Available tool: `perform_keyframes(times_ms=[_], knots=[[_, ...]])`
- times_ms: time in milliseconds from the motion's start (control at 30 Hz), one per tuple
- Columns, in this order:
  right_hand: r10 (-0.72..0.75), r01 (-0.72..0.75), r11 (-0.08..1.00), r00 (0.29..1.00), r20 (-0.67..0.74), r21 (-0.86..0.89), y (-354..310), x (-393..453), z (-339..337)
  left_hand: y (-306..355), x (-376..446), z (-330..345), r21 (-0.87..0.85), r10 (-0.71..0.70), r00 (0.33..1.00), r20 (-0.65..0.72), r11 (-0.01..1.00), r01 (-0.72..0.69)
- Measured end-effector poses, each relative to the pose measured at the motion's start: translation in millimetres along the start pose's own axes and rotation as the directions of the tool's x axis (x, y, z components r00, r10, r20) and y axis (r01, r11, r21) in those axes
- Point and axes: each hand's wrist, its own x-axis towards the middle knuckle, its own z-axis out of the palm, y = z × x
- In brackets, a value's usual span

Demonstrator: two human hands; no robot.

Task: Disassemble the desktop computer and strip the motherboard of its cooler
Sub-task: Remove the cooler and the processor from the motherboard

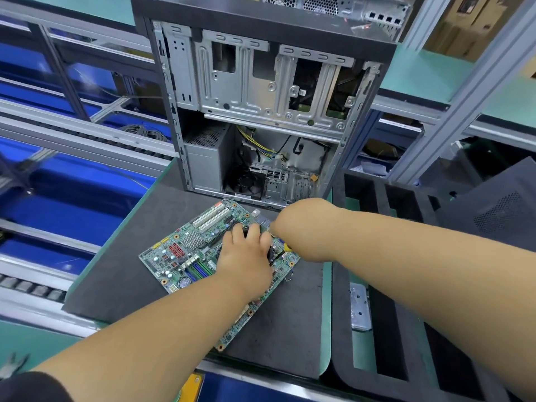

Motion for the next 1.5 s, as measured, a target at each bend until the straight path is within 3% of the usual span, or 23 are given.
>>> perform_keyframes(times_ms=[133, 233, 333, 400, 467, 533, 600, 667, 733, 833, 1000, 1200, 1267, 1300, 1367, 1433, 1500], knots=[[-0.098, 0.075, 0.977, 0.990, -0.104, -0.200, 2, 3, -3, 1, 0, -2, 0.029, 0.000, 1.000, 0.012, 1.000, 0.000], [0.017, -0.017, 1.000, 0.998, -0.058, 0.002, -1, 8, -1, 1, 0, -2, 0.028, 0.001, 1.000, 0.017, 1.000, -0.001], [0.189, -0.218, 0.953, 0.971, 0.148, 0.211, 0, 19, -6, 0, 0, -2, 0.020, 0.001, 1.000, 0.013, 1.000, -0.001], [0.172, -0.260, 0.939, 0.923, 0.345, 0.227, 4, 22, -12, 0, 0, -3, 0.012, -0.001, 1.000, 0.011, 1.000, 0.001], [0.118, -0.254, 0.933, 0.886, 0.448, 0.257, 7, 20, -15, 0, 0, -4, 0.003, 0.000, 1.000, 0.002, 1.000, 0.000], [0.099, -0.226, 0.940, 0.898, 0.429, 0.256, 7, 15, -13, 0, -1, -5, -0.003, 0.001, 1.000, -0.007, 1.000, -0.001], [0.111, -0.180, 0.964, 0.942, 0.317, 0.198, 5, 8, -8, 0, -1, -5, -0.011, 0.001, 1.000, -0.009, 1.000, -0.001], [0.069, -0.073, 0.997, 0.988, 0.141, 0.024, 2, 3, -6, 0, -1, -4, 0.003, 0.001, 1.000, -0.005, 1.000, -0.001], [-0.072, 0.077, 0.986, 0.997, 0.040, -0.146, 0, 1, -7, 2, -1, -3, 0.038, 0.000, 1.000, -0.009, 0.999, 0.000], [-0.071, 0.075, 0.992, 0.996, 0.047, -0.098, -2, 1, -4, 5, 0, -1, 0.070, 0.007, 1.000, -0.015, 0.998, -0.006], [0.229, -0.265, 0.943, 0.955, 0.188, 0.200, -8, 15, -3, 5, 0, 2, 0.040, -0.004, 1.000, -0.022, 0.999, 0.005], [0.186, -0.258, 0.950, 0.920, 0.345, 0.174, -8, 12, -12, 4, 0, 0, 0.041, -0.007, 1.000, -0.025, 0.999, 0.008], [0.152, -0.345, 0.869, 0.868, 0.473, 0.354, 1, 14, -12, 5, -1, -2, 0.049, -0.012, 1.000, -0.025, 0.999, 0.014], [0.132, -0.458, 0.743, 0.815, 0.564, 0.488, 6, 15, -11, 5, -1, -3, 0.052, -0.013, 1.000, -0.025, 0.999, 0.014], [0.057, -0.638, 0.540, 0.679, 0.732, 0.549, 14, 17, -7, 5, -2, -3, 0.058, -0.008, 0.999, -0.031, 0.998, 0.010], [0.000, -0.704, 0.472, 0.602, 0.799, 0.530, 18, 17, 0, 6, -2, -3, 0.062, 0.002, 0.999, -0.042, 0.998, 0.000], [-0.040, -0.654, 0.510, 0.630, 0.776, 0.558, 15, 16, 2, 5, -2, -2, 0.055, 0.007, 0.999, -0.052, 0.998, -0.004]])
